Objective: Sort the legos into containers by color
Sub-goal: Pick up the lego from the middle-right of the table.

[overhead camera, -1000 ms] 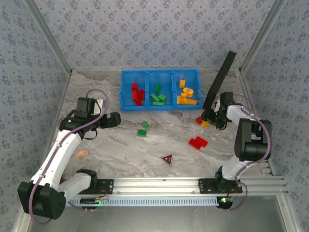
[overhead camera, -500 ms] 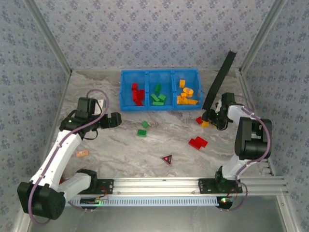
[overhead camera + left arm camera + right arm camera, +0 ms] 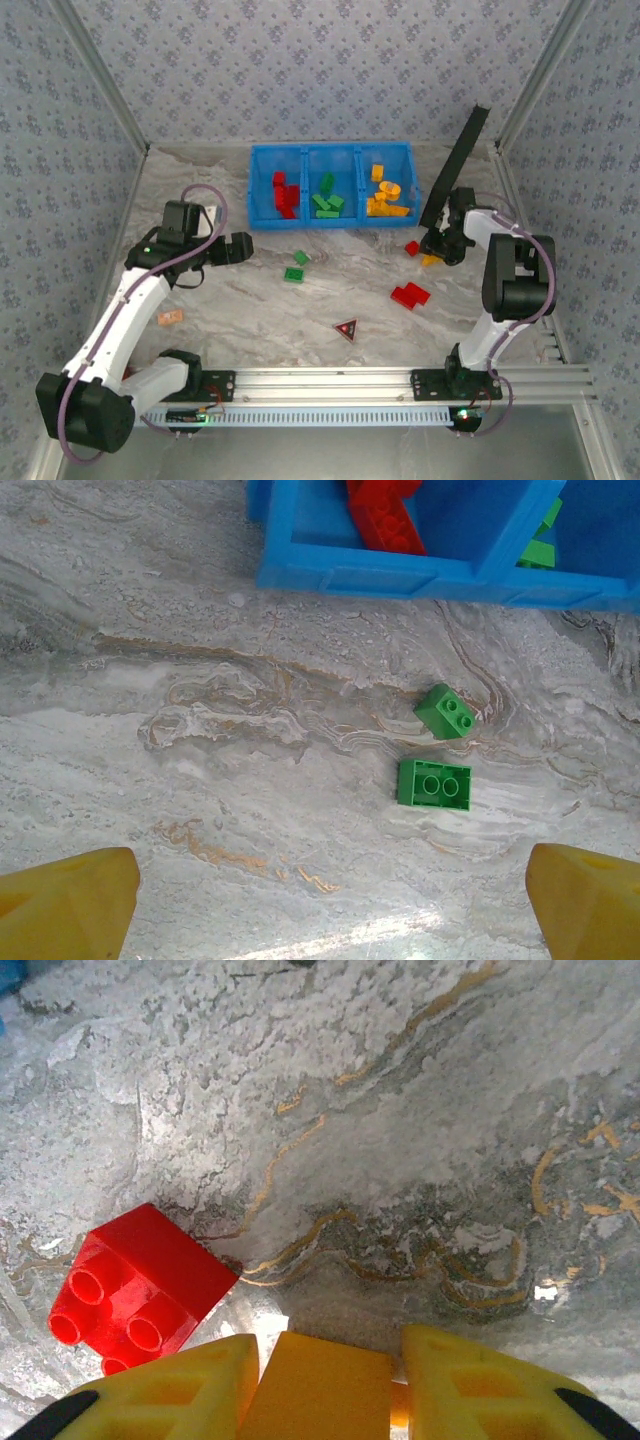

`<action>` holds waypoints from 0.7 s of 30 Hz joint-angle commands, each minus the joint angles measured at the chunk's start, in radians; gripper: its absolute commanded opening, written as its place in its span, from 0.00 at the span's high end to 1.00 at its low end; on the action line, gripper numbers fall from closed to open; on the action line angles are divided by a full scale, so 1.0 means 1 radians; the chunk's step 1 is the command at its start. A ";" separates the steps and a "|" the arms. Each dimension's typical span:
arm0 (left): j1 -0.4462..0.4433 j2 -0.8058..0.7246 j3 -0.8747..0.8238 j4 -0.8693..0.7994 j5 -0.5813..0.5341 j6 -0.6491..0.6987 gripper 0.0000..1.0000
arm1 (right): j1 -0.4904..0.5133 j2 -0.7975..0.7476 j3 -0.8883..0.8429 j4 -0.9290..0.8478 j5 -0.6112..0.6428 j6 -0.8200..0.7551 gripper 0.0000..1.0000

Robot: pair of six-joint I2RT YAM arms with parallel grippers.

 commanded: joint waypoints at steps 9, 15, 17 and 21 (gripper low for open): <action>-0.011 0.033 0.006 0.021 -0.007 0.010 0.01 | 0.125 -0.111 0.270 -0.303 0.140 -0.061 0.68; -0.015 0.025 0.013 0.021 -0.009 0.014 0.01 | 0.258 -0.075 0.526 -0.356 0.187 -0.118 0.69; -0.019 0.034 0.022 0.021 -0.014 0.016 0.01 | 0.286 -0.022 0.606 -0.367 0.213 -0.141 0.68; -0.033 0.040 0.032 0.006 -0.022 0.012 0.01 | 0.323 0.095 0.742 -0.376 0.237 -0.171 0.69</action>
